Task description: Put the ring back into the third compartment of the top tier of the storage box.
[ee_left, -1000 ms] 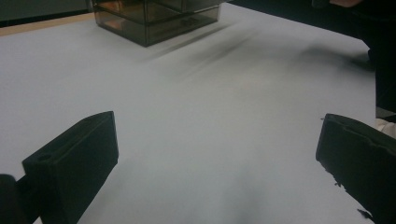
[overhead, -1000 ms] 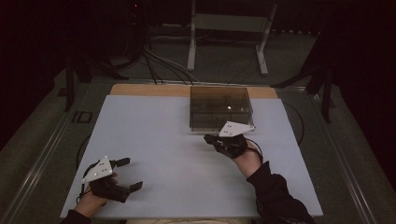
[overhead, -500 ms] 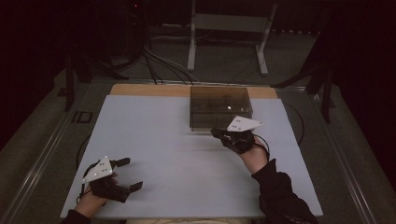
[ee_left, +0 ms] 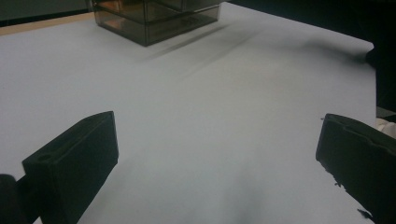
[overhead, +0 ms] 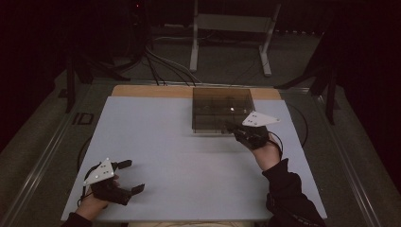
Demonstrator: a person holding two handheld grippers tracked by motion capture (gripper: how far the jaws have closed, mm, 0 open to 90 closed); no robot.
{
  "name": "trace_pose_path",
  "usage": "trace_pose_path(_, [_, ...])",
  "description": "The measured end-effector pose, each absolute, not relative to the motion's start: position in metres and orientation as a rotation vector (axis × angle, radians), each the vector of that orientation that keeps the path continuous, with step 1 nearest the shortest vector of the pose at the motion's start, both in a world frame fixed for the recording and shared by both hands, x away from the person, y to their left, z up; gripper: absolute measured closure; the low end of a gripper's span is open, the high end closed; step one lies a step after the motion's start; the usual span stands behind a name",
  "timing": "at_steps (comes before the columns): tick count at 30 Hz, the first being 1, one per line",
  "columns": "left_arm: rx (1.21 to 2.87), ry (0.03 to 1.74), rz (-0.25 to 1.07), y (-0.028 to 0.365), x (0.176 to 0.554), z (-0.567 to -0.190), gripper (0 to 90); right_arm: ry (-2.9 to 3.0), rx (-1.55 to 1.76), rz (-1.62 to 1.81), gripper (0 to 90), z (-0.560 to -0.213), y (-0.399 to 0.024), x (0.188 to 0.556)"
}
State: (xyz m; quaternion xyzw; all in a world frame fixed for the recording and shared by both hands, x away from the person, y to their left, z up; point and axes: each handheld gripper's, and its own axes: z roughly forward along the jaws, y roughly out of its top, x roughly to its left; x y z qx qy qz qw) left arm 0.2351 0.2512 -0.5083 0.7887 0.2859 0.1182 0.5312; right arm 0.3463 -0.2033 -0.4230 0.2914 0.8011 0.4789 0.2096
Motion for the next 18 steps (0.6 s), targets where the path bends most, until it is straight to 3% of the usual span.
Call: trace_pose_path(18, [1.884, 0.682, 0.279, 0.251, 0.235, -0.508, 0.0, 2.127, 0.93, 1.274, 87.4, -0.426, -0.236, 0.362])
